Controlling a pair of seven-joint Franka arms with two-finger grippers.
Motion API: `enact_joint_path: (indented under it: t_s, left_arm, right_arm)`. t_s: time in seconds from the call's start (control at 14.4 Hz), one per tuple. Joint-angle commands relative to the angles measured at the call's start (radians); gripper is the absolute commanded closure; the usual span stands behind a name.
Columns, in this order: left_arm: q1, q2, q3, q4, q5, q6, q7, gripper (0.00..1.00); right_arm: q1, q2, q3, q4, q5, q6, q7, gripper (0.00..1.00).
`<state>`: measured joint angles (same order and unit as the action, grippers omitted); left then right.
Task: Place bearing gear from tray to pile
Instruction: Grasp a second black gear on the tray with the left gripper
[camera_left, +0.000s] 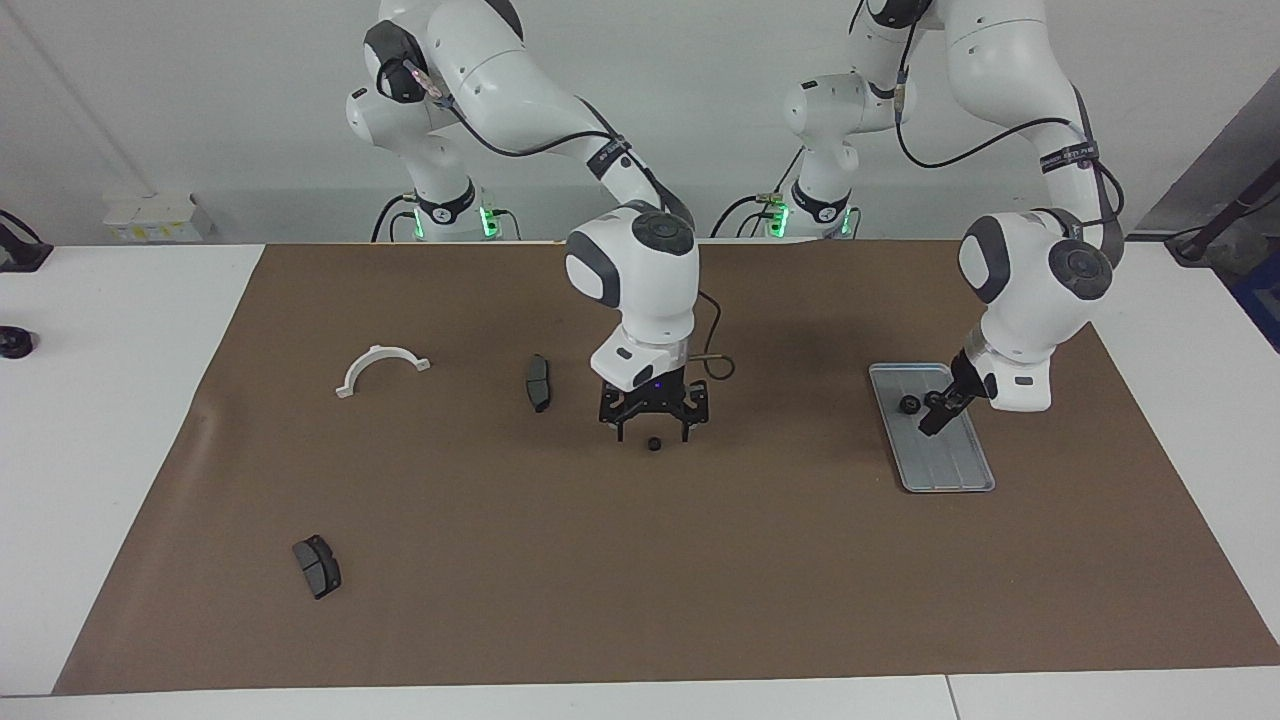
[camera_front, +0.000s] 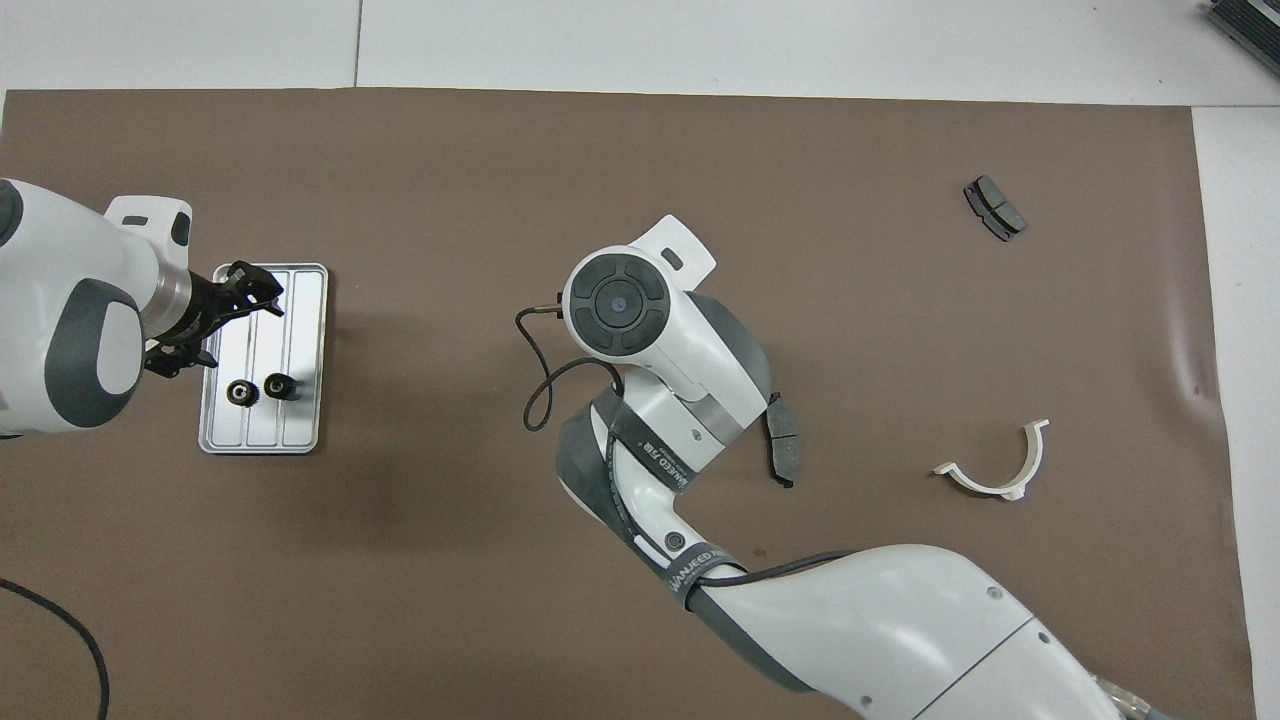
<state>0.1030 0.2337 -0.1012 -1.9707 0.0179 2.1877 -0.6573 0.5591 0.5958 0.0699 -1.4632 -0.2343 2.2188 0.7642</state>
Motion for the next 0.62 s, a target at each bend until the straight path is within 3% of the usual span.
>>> enact_joint_path:
  t_s: [0.0,0.35,0.55]
  left_arm:
    - [-0.003,-0.076,-0.011,-0.170,0.020,0.140,-0.060,0.03]
    - [-0.016,-0.102,-0.011,-0.243,0.020,0.161,-0.113,0.29]
    - [-0.014,-0.106,-0.011,-0.255,0.020,0.159,-0.140,0.34]
  right_arm:
    - [0.008,0.012,0.002,0.009,-0.020,-0.001,0.012,0.02]
    - [-0.002,0.007,0.002,-0.061,-0.020,0.005,0.003,0.24]
    - [-0.008,0.010,0.002,-0.065,-0.011,0.010,0.001,0.31]
